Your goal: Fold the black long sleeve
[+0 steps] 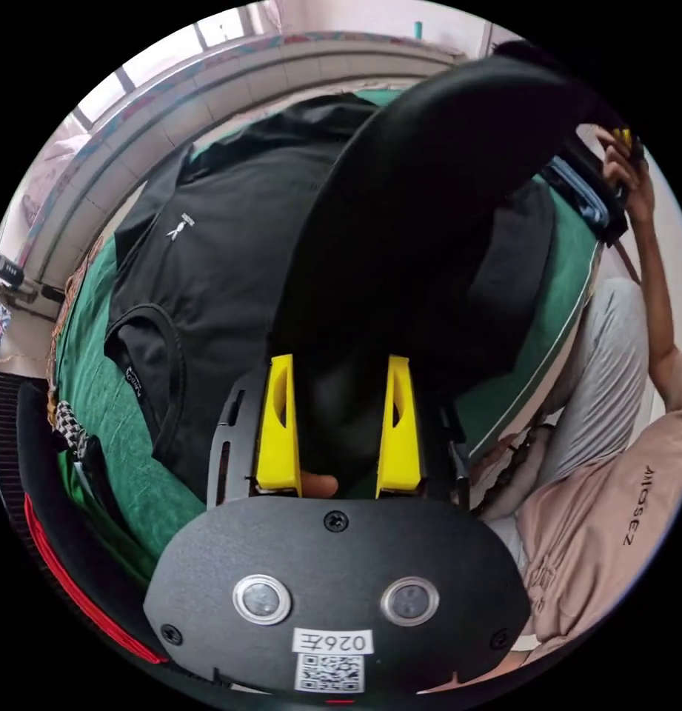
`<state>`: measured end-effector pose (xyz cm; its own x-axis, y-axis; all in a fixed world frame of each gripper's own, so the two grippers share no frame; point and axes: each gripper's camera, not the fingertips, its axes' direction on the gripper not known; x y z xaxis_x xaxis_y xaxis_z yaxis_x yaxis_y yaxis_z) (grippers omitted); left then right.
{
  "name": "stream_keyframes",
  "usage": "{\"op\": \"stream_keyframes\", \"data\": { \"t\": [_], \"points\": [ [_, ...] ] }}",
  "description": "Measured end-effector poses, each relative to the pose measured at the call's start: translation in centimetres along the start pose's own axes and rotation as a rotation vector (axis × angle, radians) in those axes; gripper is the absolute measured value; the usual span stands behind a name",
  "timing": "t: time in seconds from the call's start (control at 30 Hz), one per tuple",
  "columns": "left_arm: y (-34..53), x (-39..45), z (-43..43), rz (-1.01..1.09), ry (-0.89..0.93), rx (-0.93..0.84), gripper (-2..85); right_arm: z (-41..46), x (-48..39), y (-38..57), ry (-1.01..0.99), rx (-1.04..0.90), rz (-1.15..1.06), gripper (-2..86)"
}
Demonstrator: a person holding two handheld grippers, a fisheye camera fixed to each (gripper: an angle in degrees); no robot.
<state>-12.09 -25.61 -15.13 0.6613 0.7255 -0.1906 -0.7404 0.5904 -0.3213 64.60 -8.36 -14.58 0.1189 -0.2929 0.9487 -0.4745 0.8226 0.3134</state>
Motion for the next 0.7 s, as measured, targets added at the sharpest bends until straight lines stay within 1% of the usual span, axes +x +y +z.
{"op": "stream_keyframes", "data": {
  "t": [0.03, 0.07, 0.13, 0.17, 0.23, 0.3, 0.33, 0.4, 0.43, 0.47, 0.5, 0.53, 0.57, 0.63, 0.7],
  "points": [
    [-0.2, 0.5, -1.0, 0.034, -0.012, 0.025, 3.1, -0.8, -0.4, 0.2, 0.007, -0.028, -0.007, -1.3],
    [-0.2, 0.7, -1.6, 0.050, -0.001, 0.035, 2.6, -1.2, -0.5, 0.2, 0.027, -0.051, 0.009, -1.3],
    [-0.1, 0.6, -3.7, 0.092, -0.005, 0.024, 1.2, -1.7, 0.3, 0.8, 0.236, -0.242, 0.146, -1.4],
    [0.1, 0.5, -4.1, 0.109, 0.002, 0.020, 1.0, -1.7, 0.7, 1.1, 0.311, -0.305, 0.196, -1.4],
    [1.0, 0.0, -5.8, 0.161, 0.081, 0.012, 0.6, -1.2, 3.3, 3.3, 0.597, -0.592, 0.374, -1.2],
    [1.4, -0.9, -6.8, 0.154, 0.164, 0.049, 0.5, -0.4, 5.3, 5.3, 0.719, -0.782, 0.456, -0.6],
    [1.4, -1.6, -7.2, 0.133, 0.221, 0.069, 0.6, -0.3, 6.2, 6.1, 0.760, -0.821, 0.497, 0.0],
    [1.5, -2.6, -7.6, 0.099, 0.282, 0.073, 0.6, -0.5, 6.8, 6.4, 0.812, -0.821, 0.530, 1.3],
    [1.5, -2.8, -7.8, 0.110, 0.313, 0.063, 0.7, -1.0, 6.7, 6.2, 0.906, -0.805, 0.533, 2.2],
    [1.6, -2.8, -7.9, 0.121, 0.322, 0.061, 0.8, -1.3, 6.6, 6.0, 0.958, -0.794, 0.529, 2.6],
    [1.7, -2.5, -8.1, 0.147, 0.332, 0.054, 1.0, -2.1, 6.4, 5.8, 1.040, -0.755, 0.522, 3.9],
    [1.7, -2.2, -8.3, 0.174, 0.334, 0.038, 1.3, -2.9, 6.3, 5.6, 1.069, -0.698, 0.522, 5.1],
    [1.7, -2.1, -8.3, 0.181, 0.329, 0.030, 1.5, -3.4, 6.4, 5.6, 1.064, -0.668, 0.532, 5.7],
    [1.2, -2.3, -8.6, 0.156, 0.289, 0.009, 3.2, -5.2, 8.1, 6.4, 0.992, -0.568, 0.622, 9.5],
    [0.5, -2.8, -8.6, 0.103, 0.245, -0.014, 7.2, -6.3, 9.8, 7.5, 0.968, -0.548, 0.710, 12.1]
  ]
}}
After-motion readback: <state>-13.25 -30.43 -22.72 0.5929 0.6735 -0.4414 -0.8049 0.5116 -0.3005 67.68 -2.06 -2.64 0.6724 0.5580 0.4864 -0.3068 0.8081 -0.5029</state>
